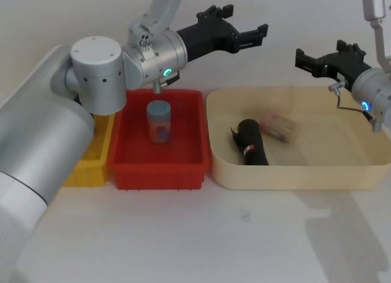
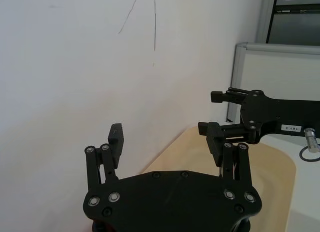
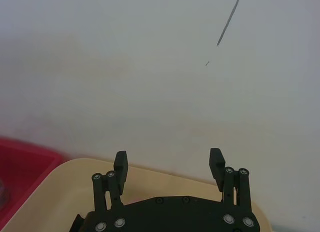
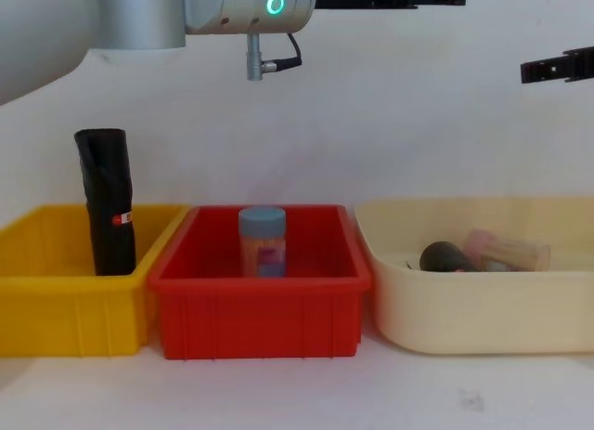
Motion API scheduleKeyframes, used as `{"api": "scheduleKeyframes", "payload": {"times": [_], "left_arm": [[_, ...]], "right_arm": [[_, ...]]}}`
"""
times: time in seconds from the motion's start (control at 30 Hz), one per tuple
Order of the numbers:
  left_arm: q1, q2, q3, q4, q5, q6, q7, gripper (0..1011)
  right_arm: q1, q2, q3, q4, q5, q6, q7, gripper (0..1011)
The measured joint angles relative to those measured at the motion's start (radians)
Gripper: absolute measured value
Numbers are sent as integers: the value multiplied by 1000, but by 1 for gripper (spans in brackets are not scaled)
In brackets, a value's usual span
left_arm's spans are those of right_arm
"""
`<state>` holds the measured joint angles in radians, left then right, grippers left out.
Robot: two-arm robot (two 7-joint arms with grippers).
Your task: Pick up the garbage bag with the one hand and transfer it to the other hand.
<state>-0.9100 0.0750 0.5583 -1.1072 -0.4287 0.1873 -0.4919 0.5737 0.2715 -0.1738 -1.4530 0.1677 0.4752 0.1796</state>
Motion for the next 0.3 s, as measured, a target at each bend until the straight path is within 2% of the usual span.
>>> {"api": "scheduleKeyframes", "payload": {"times": [0.3], "left_arm": [[0,0,0,0,0,0,0,1000]], "right_arm": [[-1,2,5,-2,0,3,-2,1004]]}}
